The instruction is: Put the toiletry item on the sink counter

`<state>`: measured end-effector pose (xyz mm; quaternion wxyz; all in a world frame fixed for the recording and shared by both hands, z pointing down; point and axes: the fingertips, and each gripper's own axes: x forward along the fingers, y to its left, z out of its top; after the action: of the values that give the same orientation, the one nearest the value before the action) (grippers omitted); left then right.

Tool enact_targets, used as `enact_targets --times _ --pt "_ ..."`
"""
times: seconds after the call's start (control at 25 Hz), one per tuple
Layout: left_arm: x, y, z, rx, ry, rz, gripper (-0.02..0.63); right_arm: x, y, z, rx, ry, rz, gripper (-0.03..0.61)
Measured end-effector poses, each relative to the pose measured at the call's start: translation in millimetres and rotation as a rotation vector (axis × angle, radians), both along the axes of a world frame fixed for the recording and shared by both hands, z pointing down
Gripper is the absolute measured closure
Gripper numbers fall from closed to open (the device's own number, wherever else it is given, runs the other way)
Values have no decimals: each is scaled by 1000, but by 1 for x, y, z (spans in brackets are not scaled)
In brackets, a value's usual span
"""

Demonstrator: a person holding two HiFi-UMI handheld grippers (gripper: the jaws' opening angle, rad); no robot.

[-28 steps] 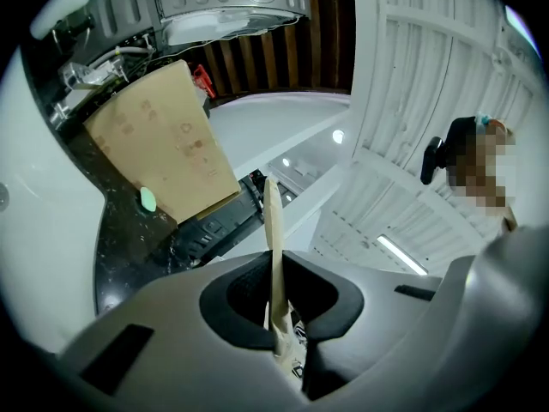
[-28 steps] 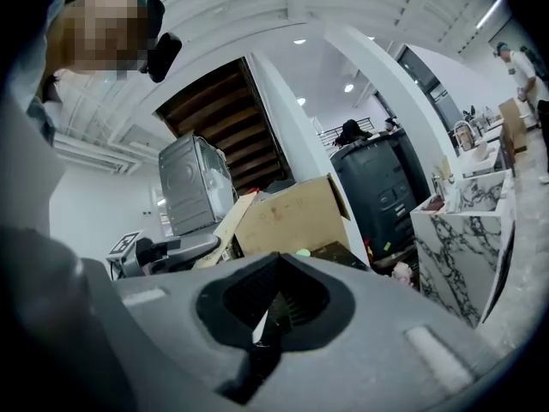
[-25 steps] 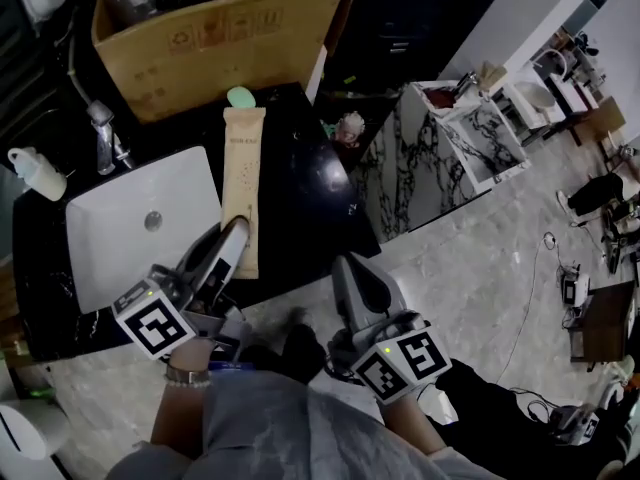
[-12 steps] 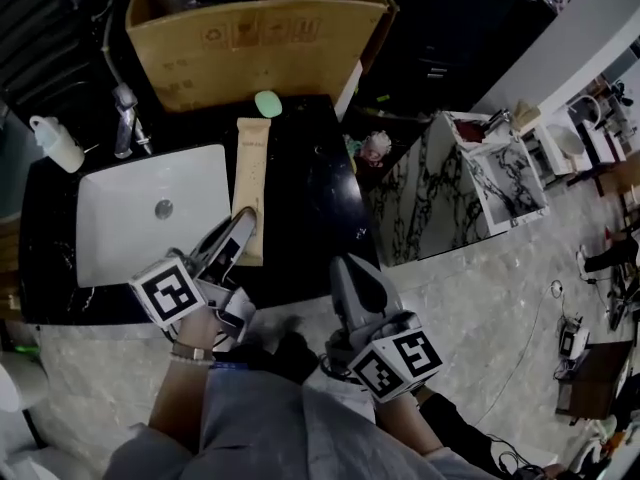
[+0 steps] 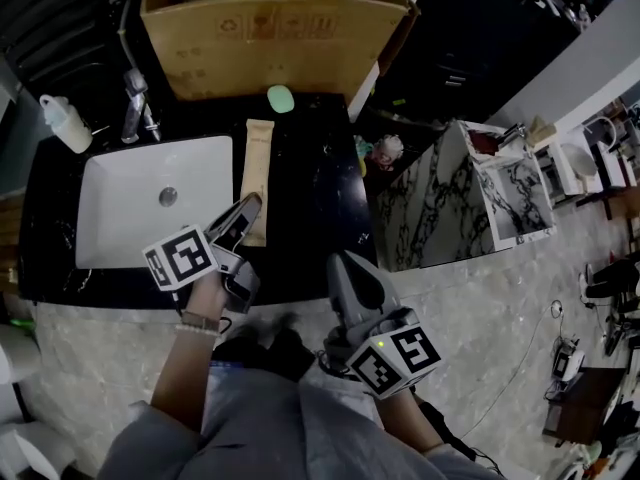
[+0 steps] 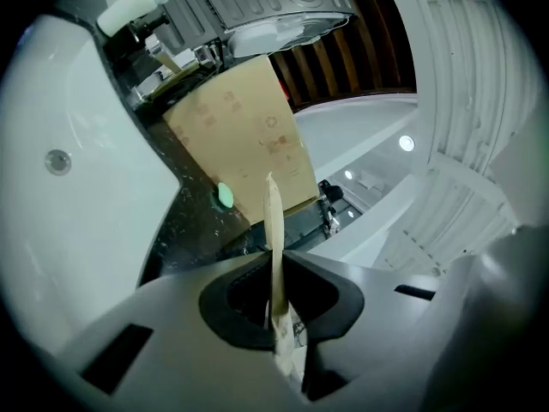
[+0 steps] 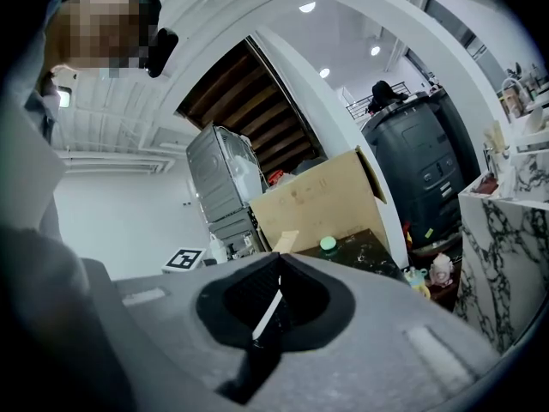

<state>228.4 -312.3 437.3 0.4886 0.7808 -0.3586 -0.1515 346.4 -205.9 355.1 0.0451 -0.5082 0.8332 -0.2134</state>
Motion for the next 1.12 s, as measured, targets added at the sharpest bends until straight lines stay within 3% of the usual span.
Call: enact_targets --times 0.44,0.68,1.12 --pt "-10 -21 55 -164 -87 -66 580 0 -8 4 -14 -6 -36 580" --pt "-13 -29 71 -225 -121 -105 580 1 -12 6 -18 -7 -47 580" --pt "-9 -35 89 -297 -271 -101 580 5 -15 7 -20 -11 -47 580"
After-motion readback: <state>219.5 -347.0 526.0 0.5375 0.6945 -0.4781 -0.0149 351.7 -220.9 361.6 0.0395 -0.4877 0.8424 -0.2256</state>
